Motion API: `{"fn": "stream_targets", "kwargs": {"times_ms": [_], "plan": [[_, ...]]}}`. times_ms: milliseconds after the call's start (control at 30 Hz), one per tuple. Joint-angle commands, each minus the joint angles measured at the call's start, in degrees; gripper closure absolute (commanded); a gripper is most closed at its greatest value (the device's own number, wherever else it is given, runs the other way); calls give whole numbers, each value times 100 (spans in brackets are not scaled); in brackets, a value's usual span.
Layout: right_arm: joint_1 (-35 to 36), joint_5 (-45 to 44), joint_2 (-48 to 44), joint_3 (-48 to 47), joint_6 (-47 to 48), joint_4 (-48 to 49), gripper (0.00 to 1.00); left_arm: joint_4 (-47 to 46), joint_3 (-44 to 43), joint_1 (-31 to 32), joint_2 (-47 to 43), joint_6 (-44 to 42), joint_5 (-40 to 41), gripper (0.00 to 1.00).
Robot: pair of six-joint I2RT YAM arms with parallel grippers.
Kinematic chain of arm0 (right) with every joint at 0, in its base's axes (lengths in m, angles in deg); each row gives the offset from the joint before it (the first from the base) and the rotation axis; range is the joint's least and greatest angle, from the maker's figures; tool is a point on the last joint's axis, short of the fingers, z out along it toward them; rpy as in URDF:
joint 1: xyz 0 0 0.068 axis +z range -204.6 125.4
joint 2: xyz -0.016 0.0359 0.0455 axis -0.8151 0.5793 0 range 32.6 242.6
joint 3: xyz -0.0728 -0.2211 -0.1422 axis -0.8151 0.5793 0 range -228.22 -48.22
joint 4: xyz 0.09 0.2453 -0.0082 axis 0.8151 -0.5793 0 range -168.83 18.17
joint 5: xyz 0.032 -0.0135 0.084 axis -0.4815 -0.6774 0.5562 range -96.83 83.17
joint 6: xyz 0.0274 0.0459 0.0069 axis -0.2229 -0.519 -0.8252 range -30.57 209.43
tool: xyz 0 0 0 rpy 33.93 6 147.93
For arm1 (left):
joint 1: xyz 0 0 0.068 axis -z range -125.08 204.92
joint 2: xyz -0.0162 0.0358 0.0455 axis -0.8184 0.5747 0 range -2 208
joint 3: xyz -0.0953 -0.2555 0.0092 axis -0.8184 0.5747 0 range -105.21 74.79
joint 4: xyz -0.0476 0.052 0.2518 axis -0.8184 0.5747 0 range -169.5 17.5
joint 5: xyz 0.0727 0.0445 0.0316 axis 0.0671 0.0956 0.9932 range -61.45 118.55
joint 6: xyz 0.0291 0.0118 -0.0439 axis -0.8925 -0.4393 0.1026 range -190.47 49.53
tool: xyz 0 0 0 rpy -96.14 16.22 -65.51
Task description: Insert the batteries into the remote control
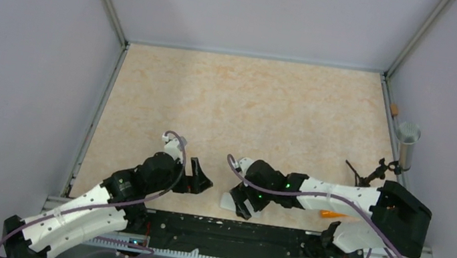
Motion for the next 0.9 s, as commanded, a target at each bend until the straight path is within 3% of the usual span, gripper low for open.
{"fn": "stream_targets", "kwargs": {"times_ms": [0,567,667,867], "plan": [[434,36,-137,208,-303,54,16,-2,-12,3,-143,96,146,1],[1545,-1999,554,-251,-1313,-711,21,-198,39,3,-166,93,66,1],[1678,-2116,810,-395,-1309,-812,25,-218,75,3,-169,98,61,1],[1754,-2224,1107,-512,-1312,-1008,43,-236,113,4,-177,124,65,1]]}}
